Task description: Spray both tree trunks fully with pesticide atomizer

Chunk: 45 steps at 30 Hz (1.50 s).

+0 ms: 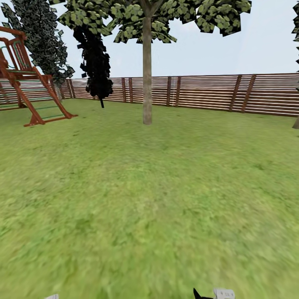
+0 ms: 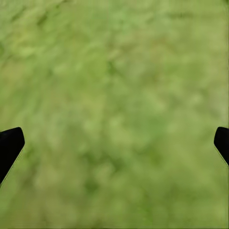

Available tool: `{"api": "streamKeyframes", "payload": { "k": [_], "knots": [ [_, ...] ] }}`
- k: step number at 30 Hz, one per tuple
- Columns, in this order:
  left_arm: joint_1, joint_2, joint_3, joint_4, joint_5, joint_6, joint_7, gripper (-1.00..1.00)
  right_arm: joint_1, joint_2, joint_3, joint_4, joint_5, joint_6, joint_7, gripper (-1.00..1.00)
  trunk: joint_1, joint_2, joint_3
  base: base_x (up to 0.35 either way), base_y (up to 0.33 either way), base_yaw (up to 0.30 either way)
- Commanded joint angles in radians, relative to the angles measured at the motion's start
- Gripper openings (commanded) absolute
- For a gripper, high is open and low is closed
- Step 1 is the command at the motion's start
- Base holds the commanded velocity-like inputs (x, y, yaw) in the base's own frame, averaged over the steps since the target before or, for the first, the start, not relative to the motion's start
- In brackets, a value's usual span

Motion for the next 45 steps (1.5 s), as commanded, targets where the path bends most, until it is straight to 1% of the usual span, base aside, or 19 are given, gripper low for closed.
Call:
{"api": "streamKeyframes", "payload": {
  "k": [1, 45],
  "knots": [
    [-0.001, 0.0, 0.008, 0.001, -0.001, -0.002, -0.005, -1.0, -0.001, 0.0, -0.009, -0.001, 0.004, -0.002, 0.007, 1.0, 0.0, 0.0, -0.001, 0.339, 0.0, 0.0],
    [-0.001, 0.0, 0.008, 0.001, -0.001, -0.002, -0.005, -1.0, 0.0, 0.0, -0.009, 0.0, 0.004, -0.001, 0.007, 1.0, 0.0, 0.0, -0.001, 0.339, 0.0, 0.0]
  ]
}}
